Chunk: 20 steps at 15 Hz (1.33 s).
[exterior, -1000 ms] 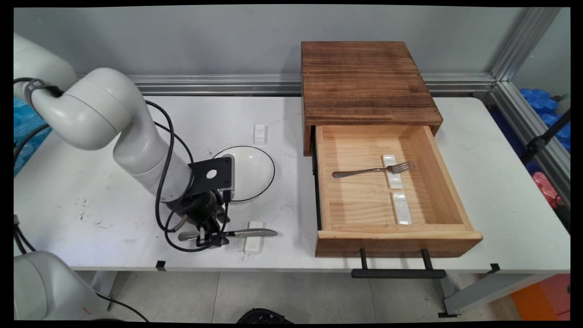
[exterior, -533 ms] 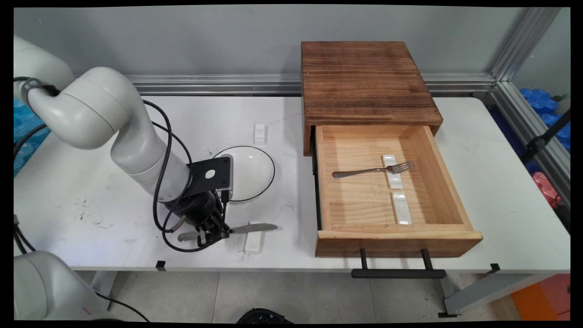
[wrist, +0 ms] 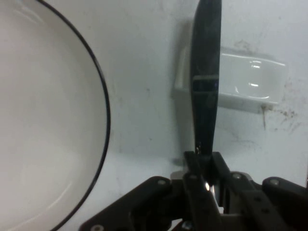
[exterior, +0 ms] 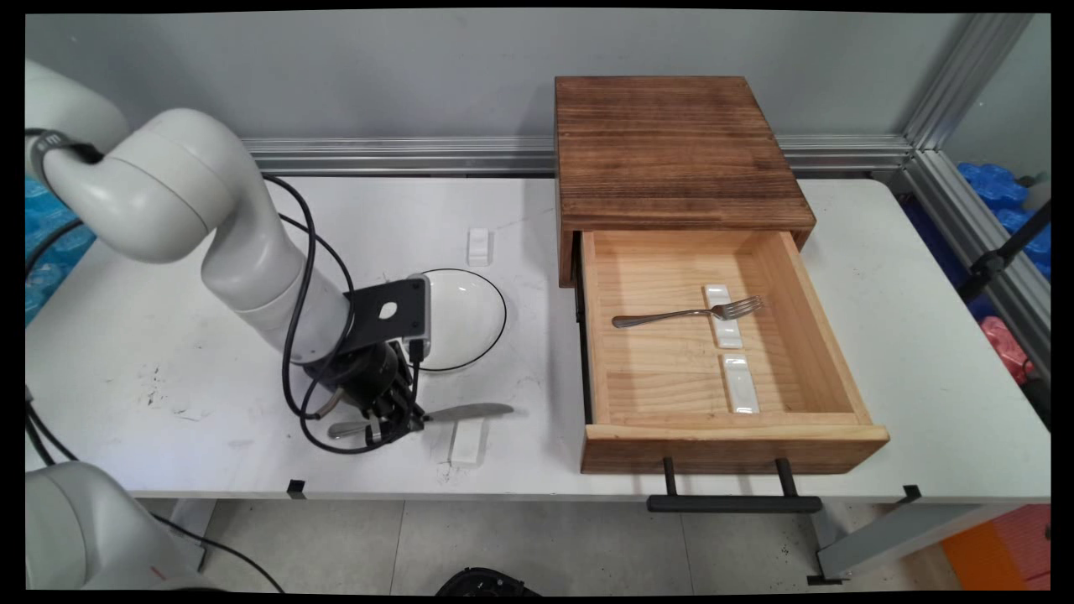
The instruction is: Place the picked object into the drawer
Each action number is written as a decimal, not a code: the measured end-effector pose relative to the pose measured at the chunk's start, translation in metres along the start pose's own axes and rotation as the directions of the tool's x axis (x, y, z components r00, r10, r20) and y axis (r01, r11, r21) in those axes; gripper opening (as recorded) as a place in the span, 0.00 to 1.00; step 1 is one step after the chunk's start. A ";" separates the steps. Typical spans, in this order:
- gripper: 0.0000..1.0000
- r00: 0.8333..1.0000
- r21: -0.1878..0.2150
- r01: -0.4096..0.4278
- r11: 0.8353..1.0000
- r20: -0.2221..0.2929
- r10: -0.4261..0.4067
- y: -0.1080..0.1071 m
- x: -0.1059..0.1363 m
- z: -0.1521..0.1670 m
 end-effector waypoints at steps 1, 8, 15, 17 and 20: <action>0.00 1.000 0.004 0.007 1.000 0.003 -0.007 0.000 0.001 -0.005; 0.00 0.998 0.027 0.039 0.999 0.039 -0.040 0.008 0.003 -0.064; 0.00 0.997 0.033 0.057 0.998 0.054 -0.058 0.020 0.015 -0.121; 0.00 0.996 0.035 0.060 0.998 0.058 -0.062 0.022 0.020 -0.137; 0.00 0.997 0.040 0.063 0.997 0.052 -0.065 0.022 0.035 -0.157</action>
